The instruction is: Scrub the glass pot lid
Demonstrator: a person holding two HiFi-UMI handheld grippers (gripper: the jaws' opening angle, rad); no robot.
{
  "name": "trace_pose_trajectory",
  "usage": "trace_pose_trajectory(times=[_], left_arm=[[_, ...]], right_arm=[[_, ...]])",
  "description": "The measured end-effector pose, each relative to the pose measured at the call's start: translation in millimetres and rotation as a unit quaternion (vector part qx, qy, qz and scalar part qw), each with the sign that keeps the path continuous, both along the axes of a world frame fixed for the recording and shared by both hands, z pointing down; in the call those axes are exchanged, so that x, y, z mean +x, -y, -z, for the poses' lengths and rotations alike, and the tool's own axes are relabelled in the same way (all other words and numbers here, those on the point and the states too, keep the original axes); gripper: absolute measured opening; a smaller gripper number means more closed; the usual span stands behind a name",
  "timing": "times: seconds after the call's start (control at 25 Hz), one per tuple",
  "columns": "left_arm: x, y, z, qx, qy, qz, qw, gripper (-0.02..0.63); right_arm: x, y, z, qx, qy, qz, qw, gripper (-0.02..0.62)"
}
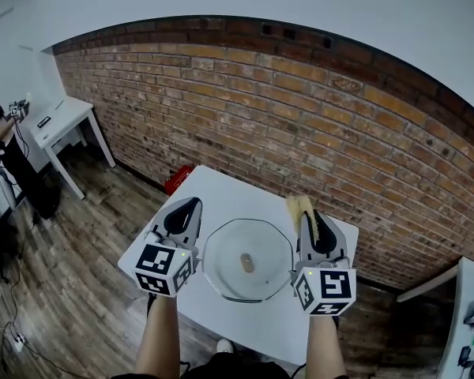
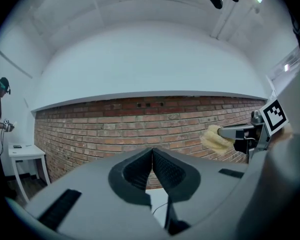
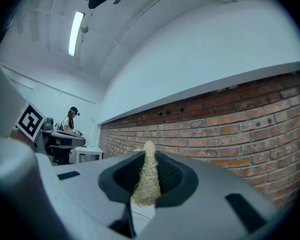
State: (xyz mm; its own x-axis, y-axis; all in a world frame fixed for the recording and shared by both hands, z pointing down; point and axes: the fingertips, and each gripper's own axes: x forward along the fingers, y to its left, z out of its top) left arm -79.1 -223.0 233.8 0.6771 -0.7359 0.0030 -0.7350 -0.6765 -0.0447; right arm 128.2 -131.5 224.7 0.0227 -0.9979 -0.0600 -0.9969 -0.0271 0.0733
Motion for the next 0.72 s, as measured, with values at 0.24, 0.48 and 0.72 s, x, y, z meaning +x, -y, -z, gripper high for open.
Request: trace_pose_trajectory(times=[0.24,0.48,0.72], left_arm=[[11.5,-8.3,-9.6,-0.011,0.014,-0.012,0.9998,0.011],[20.1,-13.5,-7.5,-0.013,0.018,0.005,0.9997,0.011],[18.1,-21.4,-1.2,-0.010,0.021,0.040,0.9989,0.011]], right_arm=[[11.0,-9.0,-2.6,-0.005,0.005,-0.010,1.000,0.058],[22.7,-7.4,-2.9,-0.008,0.005,0.010,1.000,0.058],[31.3,-1.8,0.9,-0.003,0.008,0.042,0.999,0.058]])
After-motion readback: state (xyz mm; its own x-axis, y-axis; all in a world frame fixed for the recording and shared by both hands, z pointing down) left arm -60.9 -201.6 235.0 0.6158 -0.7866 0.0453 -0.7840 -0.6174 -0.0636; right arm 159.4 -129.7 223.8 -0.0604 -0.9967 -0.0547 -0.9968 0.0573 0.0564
